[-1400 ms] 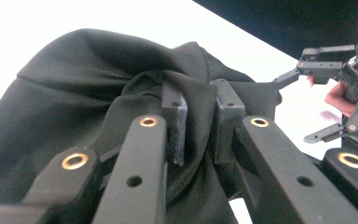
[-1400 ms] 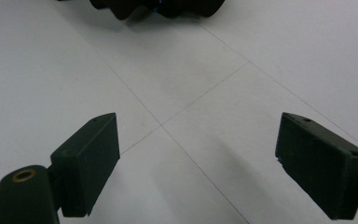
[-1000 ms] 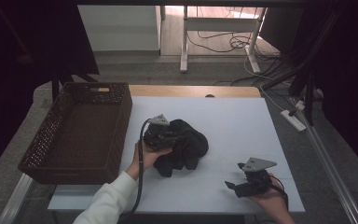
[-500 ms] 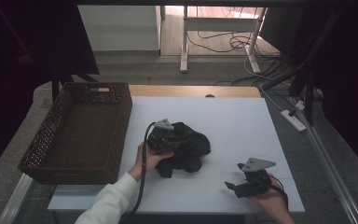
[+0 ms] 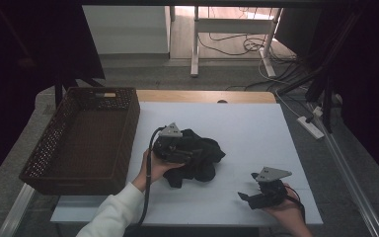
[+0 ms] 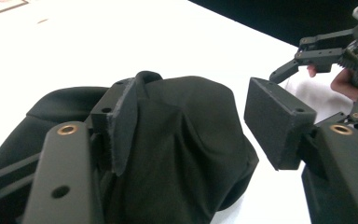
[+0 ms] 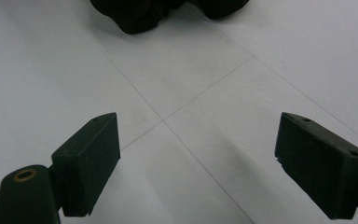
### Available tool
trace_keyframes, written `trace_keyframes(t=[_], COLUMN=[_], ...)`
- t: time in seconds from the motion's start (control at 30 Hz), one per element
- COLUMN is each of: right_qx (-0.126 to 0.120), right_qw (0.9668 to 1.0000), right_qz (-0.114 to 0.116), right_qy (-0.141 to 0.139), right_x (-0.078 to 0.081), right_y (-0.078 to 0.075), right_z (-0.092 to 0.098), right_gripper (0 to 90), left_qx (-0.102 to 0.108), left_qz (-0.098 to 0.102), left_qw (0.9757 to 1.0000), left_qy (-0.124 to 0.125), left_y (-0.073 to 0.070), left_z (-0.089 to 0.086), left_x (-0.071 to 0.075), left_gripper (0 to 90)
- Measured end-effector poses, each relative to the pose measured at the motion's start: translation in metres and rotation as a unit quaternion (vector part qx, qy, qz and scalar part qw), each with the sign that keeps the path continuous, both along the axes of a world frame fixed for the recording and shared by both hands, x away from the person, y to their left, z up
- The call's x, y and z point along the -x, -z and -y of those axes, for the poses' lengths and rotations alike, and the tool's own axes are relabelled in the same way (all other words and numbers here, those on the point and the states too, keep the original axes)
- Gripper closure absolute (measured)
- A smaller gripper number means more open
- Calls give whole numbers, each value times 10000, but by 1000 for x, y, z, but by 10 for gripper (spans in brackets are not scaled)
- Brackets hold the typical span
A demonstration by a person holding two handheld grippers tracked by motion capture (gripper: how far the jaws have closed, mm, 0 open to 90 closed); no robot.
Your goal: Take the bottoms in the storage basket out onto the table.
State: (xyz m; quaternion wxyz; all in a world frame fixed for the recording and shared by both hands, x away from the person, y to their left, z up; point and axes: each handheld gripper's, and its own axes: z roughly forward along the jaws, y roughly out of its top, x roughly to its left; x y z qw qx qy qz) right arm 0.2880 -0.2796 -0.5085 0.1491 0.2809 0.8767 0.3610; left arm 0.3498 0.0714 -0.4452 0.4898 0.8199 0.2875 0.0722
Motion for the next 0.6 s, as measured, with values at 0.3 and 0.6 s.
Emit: trace_keyframes(t=[0.3,0.6], right_qx=[-17,-36], right_qw=[10000,10000], right_qz=[32,52], right_qy=[-19,-41], right_x=[1,1], right_y=[-2,-2], right_z=[0,-1], right_gripper=[140,140], left_qx=[61,157], left_qz=[-7,37], left_qw=[9999,9997], left_qy=[-87,-198], left_y=[-5,-10], left_z=[-8,-20], left_x=[7,16], left_gripper=[336,322])
